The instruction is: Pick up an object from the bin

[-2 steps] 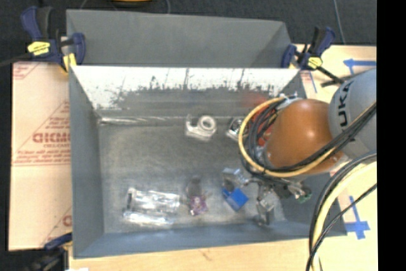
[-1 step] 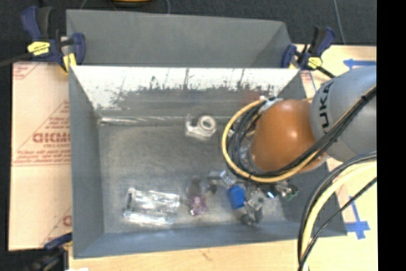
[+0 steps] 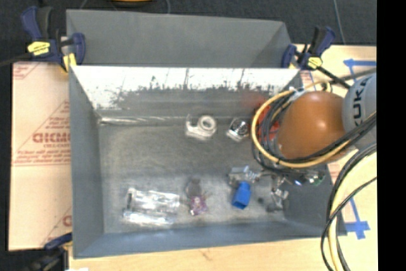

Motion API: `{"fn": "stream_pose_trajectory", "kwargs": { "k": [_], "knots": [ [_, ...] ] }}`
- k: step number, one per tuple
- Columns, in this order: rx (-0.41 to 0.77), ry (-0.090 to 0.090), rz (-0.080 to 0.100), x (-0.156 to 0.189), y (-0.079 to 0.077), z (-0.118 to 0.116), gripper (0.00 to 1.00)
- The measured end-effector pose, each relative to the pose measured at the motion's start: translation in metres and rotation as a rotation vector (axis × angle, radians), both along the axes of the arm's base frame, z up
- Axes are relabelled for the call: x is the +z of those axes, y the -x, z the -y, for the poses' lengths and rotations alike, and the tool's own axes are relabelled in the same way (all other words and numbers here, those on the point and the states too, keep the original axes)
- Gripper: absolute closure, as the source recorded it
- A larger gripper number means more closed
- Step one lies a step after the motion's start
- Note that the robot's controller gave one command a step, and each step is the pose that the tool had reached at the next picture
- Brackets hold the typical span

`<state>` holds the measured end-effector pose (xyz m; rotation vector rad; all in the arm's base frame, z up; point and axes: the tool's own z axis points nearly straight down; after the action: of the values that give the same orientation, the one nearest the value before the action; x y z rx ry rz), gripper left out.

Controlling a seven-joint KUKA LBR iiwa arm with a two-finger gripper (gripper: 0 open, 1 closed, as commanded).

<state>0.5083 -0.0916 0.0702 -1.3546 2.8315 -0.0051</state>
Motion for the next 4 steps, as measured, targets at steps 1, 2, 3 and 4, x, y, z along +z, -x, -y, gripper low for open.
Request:
{"fn": "stream_pose_trajectory", "kwargs": {
  "k": [1,2,3,4],
  "knots": [
    [0.002,-0.002,-0.001,0.000,0.000,-0.002,1.00],
    [0.000,-0.001,0.008,0.163,-0.015,-0.026,1.00],
    [-0.081,-0.004,-0.005,0.103,-0.011,-0.018,1.00],
    [-0.082,-0.004,-0.001,0.106,-0.012,-0.018,0.00]
  ]
}}
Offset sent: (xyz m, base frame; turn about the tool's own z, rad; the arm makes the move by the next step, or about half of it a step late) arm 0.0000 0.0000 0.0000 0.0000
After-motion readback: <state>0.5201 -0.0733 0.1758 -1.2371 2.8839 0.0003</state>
